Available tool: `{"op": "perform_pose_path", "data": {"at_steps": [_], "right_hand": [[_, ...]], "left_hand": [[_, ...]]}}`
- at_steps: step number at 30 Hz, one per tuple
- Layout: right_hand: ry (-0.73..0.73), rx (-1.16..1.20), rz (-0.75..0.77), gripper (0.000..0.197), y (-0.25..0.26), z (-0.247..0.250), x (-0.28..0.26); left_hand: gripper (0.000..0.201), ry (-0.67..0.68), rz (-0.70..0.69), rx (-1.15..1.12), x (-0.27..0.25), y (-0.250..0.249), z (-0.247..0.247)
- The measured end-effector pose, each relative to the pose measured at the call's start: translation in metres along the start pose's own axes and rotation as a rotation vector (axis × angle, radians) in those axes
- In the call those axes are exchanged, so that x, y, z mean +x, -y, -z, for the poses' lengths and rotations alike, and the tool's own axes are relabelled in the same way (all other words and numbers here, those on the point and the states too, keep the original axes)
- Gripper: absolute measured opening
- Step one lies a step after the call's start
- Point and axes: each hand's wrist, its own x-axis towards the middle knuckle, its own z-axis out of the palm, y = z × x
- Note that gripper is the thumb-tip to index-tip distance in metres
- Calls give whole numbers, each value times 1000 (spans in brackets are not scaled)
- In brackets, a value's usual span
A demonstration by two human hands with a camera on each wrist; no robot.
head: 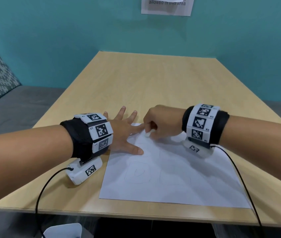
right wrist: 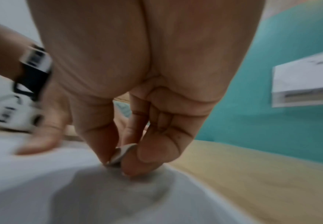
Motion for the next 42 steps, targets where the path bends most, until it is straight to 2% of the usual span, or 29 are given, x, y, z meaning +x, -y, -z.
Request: {"op": "perform_pose_path", "data": {"at_steps": [3,7,10,12,16,20,25,29,33,38,42], "right_hand": [[-40,-7,-37,1,-6,2,3],[32,4,74,6,13,-9,-6],[-27,-3,-40,5,-9,3,-1],[-50,-1,-53,4,-11,1,0],[21,15,87,7,11,-11,-9],[-48,21,-34,4,-12,0,-2],[22,39,86,10,8,-11,-11],[-50,30,-39,8,-12,-2,-3],[16,31,84,1,8,-12,-13],[-55,8,-34,1,-15,-2,-7],[21,18,90,2,6,-13,-16]], "left_hand": [[93,3,7,-7,0,1,0],[88,-1,3,-8,-1,0,1],[94,12,16,15,0,1,0],[95,2,17,15,1,2,-2],[90,-19,-4,2,2,4,-4],[95,0,12,20,3,3,-3],[90,-8,-3,8,2,4,-5],[94,5,17,44,3,3,-3],[92,0,11,16,0,2,-3],[95,15,20,42,2,1,-2],[95,8,12,27,1,2,-3]]}}
